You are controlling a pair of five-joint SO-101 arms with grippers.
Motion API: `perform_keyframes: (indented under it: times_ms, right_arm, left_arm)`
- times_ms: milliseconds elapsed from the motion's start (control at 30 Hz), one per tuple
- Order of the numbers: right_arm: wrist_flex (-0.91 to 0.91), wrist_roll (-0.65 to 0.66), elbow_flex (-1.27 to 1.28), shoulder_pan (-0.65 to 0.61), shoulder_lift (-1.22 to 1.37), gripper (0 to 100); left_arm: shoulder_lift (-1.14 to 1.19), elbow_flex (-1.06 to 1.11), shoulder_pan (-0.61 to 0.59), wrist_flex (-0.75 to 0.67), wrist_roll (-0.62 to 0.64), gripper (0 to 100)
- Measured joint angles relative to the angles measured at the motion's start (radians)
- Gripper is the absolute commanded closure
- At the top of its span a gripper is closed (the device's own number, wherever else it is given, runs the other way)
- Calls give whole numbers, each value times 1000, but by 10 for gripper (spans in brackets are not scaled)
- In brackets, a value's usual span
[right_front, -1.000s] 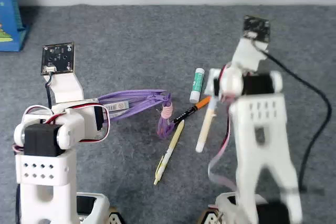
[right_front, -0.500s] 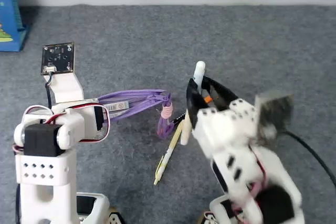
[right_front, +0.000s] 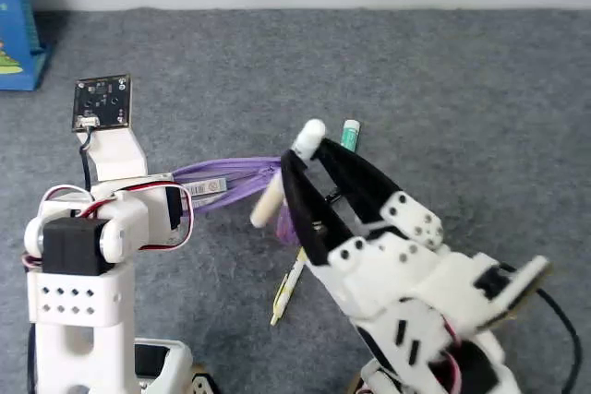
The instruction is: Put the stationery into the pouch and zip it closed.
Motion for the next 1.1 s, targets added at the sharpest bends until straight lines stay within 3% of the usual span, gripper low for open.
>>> perform_keyframes:
  times_ms: [233,433,667,867,1100]
  right_arm:
    - [-414,101,123,-2,167,990]
    - [-588,150,135,-2,350,990]
    - [-632,161,203,-31,433,982]
    - [-572,216,275,-46,428,812]
    - [-420,227,285,-44,365,851]
  left_arm:
    - [0,0,0,0,0,986]
    - [0,0,0,0,0,986]
    - [0,0,0,0,0,986]
    - [0,0,3,0,0,986]
    - [0,0,0,0,0,986]
